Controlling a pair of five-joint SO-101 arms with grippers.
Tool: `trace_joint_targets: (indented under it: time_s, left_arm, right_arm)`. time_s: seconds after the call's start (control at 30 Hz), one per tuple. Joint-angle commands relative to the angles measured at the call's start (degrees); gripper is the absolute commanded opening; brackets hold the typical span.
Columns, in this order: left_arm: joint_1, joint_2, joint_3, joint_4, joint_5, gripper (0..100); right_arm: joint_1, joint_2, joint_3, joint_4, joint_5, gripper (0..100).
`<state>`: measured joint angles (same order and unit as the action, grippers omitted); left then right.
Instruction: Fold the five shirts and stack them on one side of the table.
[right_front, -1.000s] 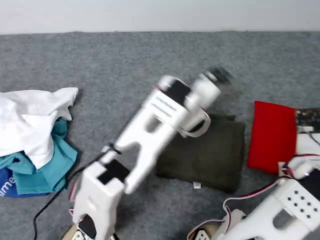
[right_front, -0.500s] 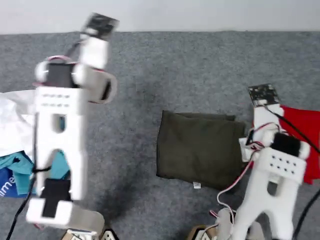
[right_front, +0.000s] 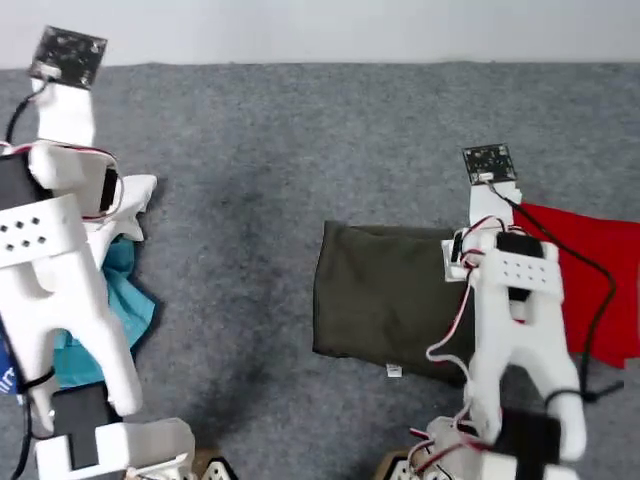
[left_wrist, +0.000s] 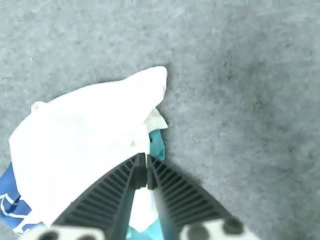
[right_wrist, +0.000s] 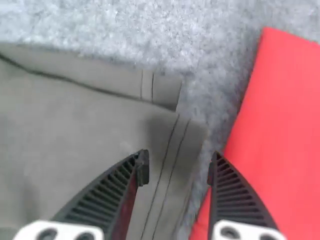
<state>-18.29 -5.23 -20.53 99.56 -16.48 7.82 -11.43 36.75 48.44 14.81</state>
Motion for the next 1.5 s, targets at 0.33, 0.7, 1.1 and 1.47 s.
trace_joint_targets:
  time_s: [0.33, 0.7, 1.1, 1.47]
  left_arm:
    - [-0.53, -2.55, 4.09, -0.09, -0.62, 1]
    - [-0.53, -2.46, 4.09, -0.70, -0.62, 1]
    - [-0.62, -2.46, 6.20, -1.67, -0.62, 1]
    - [-0.62, -2.55, 7.60, -1.58, -0.62, 1]
  right_arm:
    - [-1.45, 14.37, -14.86, -1.45, 2.90, 1.6]
    - [-1.89, 17.98, -24.62, -2.51, 6.77, 1.0]
    - [-3.47, 22.20, -40.79, 24.92, -4.57, 27.8]
    - [-6.81, 26.77, -43.08, 40.40, -12.31, 28.1]
